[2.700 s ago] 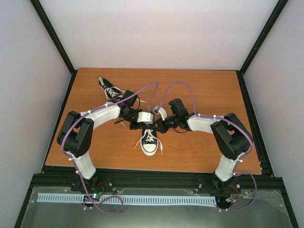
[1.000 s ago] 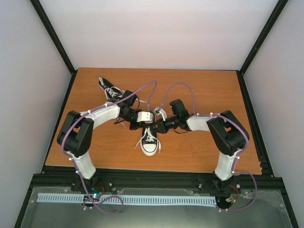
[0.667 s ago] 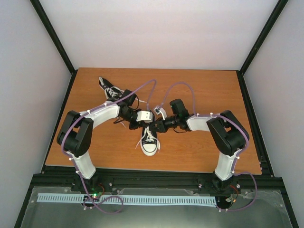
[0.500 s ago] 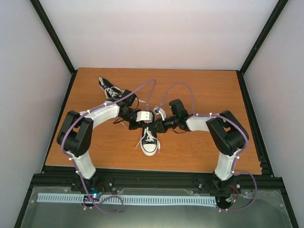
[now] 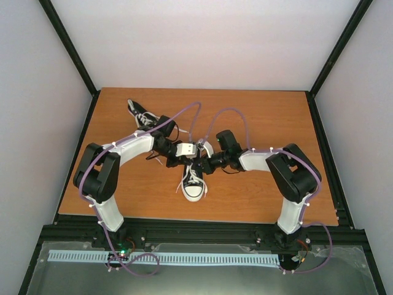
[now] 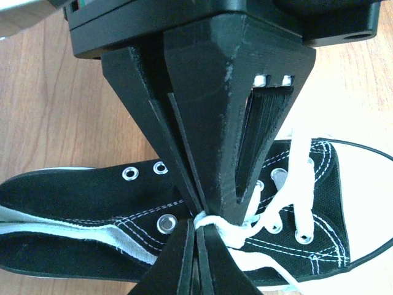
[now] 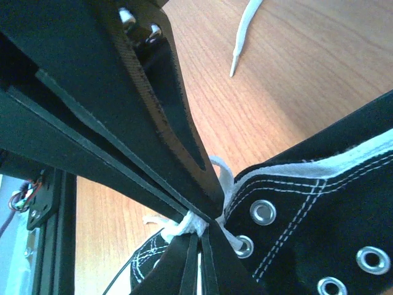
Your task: Tie the shoes
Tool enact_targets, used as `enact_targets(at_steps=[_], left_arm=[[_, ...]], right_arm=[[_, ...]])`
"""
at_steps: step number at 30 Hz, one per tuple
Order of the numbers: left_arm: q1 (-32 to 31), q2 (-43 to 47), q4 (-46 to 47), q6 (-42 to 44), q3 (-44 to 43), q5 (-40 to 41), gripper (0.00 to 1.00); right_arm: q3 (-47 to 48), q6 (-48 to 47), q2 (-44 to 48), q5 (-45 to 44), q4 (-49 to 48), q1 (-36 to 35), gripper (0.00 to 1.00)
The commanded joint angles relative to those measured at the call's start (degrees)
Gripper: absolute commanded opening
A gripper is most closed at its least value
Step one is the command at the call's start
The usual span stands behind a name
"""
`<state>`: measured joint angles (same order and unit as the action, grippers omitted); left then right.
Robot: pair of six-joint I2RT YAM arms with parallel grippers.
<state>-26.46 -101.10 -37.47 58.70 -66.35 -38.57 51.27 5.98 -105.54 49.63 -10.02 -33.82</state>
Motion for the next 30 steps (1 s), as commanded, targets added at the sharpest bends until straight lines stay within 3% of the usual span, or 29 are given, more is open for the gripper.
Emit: enact_targets(at_steps=[1, 5, 8, 22, 30], left_arm=[[-0.2, -0.6, -2.1, 0.1, -2.6, -2.7, 0.05], [0.9, -0.1, -2.6, 0.1, -3.2, -2.9, 0.21], [1.9, 0.5, -3.1, 0.1, -3.9, -3.1, 0.26], [3.0, 3.2, -4.3, 1.5, -4.3, -0.5, 0.34], [0.8, -0.2, -4.4, 0.7, -7.0, -2.8, 0.40]], right_arm=[[-0.7, -2.0, 3.6, -5.1, -0.9, 0.5, 0.03], [-1.6, -2.4, 4.8, -5.8, 0.1, 1.1, 0.03], [-1.7, -2.7, 4.9, -5.7, 0.8, 1.2, 0.03], [0.0, -5.8, 5.7, -6.8, 7.5, 1.2, 0.04], [1.1, -6.6, 5.8, -6.2, 8.9, 1.1, 0.04]])
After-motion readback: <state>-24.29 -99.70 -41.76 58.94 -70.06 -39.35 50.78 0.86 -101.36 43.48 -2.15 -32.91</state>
